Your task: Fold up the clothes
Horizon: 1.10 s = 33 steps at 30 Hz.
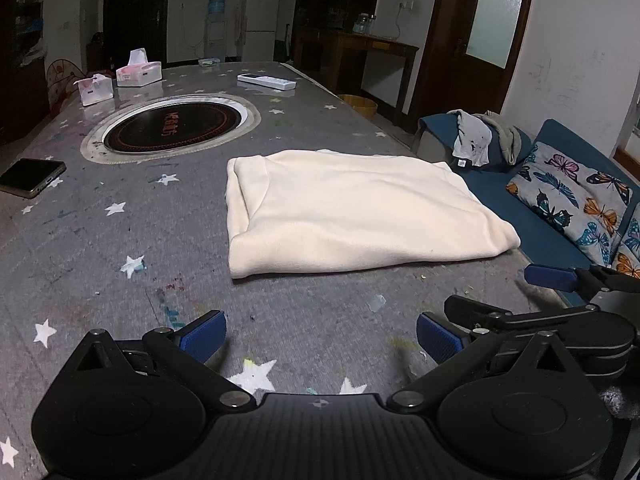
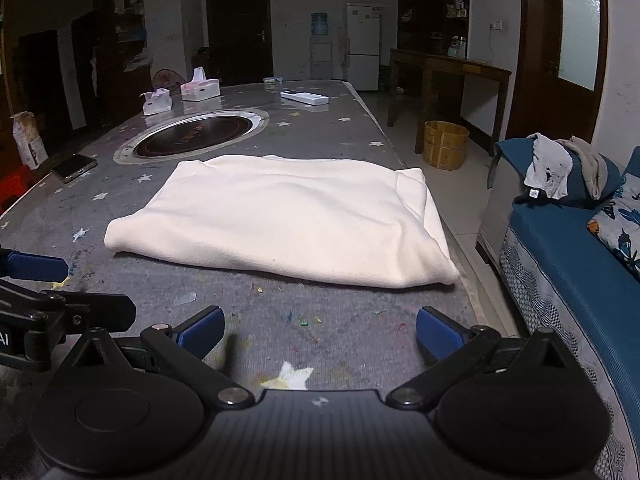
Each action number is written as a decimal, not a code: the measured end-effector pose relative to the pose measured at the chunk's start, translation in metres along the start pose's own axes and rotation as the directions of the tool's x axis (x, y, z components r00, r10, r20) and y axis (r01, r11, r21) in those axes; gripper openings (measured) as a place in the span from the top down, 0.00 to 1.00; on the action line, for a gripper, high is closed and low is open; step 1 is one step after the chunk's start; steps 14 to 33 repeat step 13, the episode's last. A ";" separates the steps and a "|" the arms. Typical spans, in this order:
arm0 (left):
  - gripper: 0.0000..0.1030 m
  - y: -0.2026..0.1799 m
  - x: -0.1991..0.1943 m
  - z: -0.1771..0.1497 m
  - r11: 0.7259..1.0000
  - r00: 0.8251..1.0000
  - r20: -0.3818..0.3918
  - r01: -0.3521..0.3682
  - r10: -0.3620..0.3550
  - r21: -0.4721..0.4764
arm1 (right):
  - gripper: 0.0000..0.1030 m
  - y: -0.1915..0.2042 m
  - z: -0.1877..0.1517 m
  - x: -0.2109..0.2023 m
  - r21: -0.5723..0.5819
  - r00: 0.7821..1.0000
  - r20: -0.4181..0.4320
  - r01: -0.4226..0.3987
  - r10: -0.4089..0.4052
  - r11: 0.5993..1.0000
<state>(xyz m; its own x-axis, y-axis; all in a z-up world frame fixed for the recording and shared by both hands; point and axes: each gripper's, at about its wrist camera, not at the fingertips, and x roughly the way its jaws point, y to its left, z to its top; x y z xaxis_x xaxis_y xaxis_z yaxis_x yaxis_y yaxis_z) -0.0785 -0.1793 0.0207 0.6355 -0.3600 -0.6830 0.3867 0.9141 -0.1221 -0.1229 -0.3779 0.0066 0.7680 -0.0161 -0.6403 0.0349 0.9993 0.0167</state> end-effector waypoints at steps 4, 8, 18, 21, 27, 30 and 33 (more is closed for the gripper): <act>0.00 -0.001 -0.002 -0.001 1.000 1.000 0.001 0.003 -0.003 0.003 | 0.00 -0.001 -0.002 -0.002 0.009 1.000 -0.003 0.009 -0.009 1.000; 0.00 -0.003 -0.004 -0.003 1.000 1.000 0.009 0.008 -0.008 0.006 | 0.00 0.000 -0.004 -0.004 0.010 1.000 -0.002 0.011 -0.011 1.000; 0.00 -0.005 -0.005 -0.003 1.000 1.000 0.006 0.012 -0.012 0.012 | 0.00 0.000 -0.005 -0.008 0.013 1.000 0.006 0.010 -0.010 1.000; 0.00 -0.005 -0.005 -0.003 1.000 1.000 0.006 0.012 -0.012 0.012 | 0.00 0.000 -0.005 -0.008 0.013 1.000 0.006 0.010 -0.010 1.000; 0.00 -0.005 -0.005 -0.003 1.000 1.000 0.006 0.012 -0.012 0.012 | 0.00 0.000 -0.005 -0.008 0.013 1.000 0.006 0.010 -0.010 1.000; 0.00 -0.005 -0.005 -0.003 1.000 1.000 0.006 0.012 -0.012 0.012 | 0.00 0.000 -0.005 -0.008 0.013 1.000 0.006 0.010 -0.010 1.000; 0.00 -0.005 -0.005 -0.003 1.000 1.000 0.006 0.012 -0.012 0.012 | 0.00 0.000 -0.005 -0.008 0.013 1.000 0.006 0.010 -0.010 1.000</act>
